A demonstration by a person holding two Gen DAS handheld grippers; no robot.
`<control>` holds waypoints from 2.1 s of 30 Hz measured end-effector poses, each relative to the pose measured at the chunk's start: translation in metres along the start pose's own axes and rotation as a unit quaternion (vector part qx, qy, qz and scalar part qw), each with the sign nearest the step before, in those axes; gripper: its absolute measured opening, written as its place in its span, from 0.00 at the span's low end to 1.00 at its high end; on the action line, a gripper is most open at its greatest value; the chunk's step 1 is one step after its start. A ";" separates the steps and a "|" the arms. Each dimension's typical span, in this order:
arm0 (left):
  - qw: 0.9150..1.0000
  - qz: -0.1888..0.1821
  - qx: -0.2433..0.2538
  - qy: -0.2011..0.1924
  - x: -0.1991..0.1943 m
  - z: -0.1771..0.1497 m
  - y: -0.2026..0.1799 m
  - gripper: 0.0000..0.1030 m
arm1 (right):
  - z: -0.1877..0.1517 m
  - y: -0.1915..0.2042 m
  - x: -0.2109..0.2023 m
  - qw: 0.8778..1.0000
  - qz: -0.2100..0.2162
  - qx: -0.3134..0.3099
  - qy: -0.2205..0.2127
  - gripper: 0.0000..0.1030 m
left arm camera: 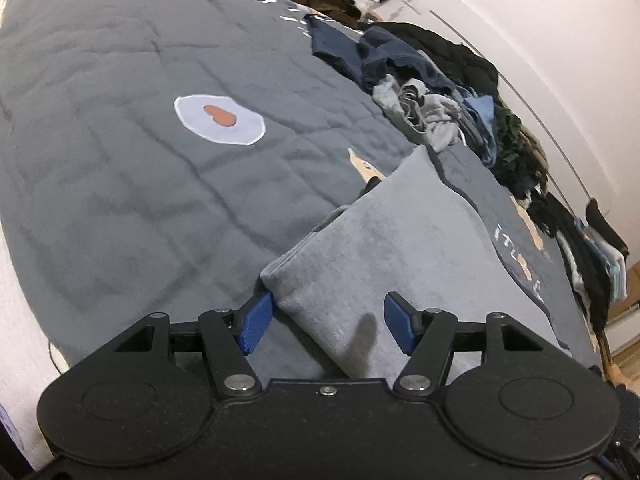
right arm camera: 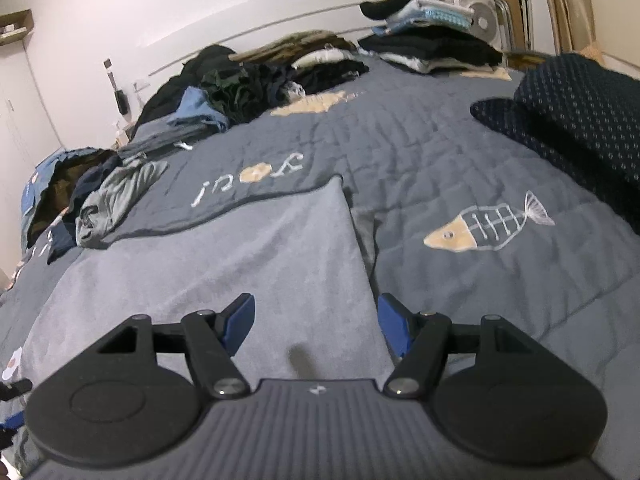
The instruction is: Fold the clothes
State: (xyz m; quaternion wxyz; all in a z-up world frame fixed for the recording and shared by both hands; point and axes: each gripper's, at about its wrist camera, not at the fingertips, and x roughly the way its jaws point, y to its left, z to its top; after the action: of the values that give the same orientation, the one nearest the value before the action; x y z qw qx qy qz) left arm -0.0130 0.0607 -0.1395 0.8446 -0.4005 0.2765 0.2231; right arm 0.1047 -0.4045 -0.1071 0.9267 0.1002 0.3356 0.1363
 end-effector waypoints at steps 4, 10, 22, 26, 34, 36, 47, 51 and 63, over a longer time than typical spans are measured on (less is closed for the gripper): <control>0.999 -0.012 -0.035 -0.006 -0.002 -0.002 0.006 0.60 | 0.001 0.002 0.000 1.000 0.005 0.000 0.001 0.65; 0.998 -0.030 -0.048 -0.015 -0.004 -0.008 0.008 0.60 | 0.003 0.005 0.002 1.000 0.016 -0.006 0.005 0.65; 0.996 -0.051 -0.073 -0.030 0.004 -0.009 0.015 0.59 | -0.003 0.002 0.002 0.999 0.020 -0.040 0.013 0.65; 0.994 -0.053 -0.087 -0.038 0.000 -0.017 0.015 0.59 | -0.006 0.002 0.008 0.998 0.022 -0.049 0.030 0.65; 0.995 -0.042 -0.070 -0.050 0.013 -0.007 0.005 0.40 | -0.006 0.018 0.000 0.995 0.048 -0.082 0.012 0.65; 0.996 -0.040 -0.070 -0.045 0.016 -0.004 0.005 0.26 | -0.005 0.019 0.000 0.995 0.052 -0.081 0.014 0.65; 0.993 -0.096 0.023 -0.066 -0.005 0.006 -0.034 0.10 | 0.003 0.014 -0.011 0.997 0.065 -0.051 0.002 0.65; 0.980 -0.136 0.126 -0.073 -0.014 0.000 -0.078 0.10 | 0.008 0.008 -0.017 0.997 0.062 -0.039 -0.009 0.65; 0.901 -0.290 0.321 -0.014 -0.027 -0.085 -0.221 0.08 | 0.027 -0.061 -0.032 0.996 0.037 0.075 -0.031 0.65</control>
State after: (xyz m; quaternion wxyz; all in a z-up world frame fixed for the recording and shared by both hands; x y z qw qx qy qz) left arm 0.0748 -0.1395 -0.0442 0.9585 -0.1671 0.1927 -0.1274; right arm 0.1095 -0.4752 -0.0847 0.9209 0.1860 0.3119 0.1420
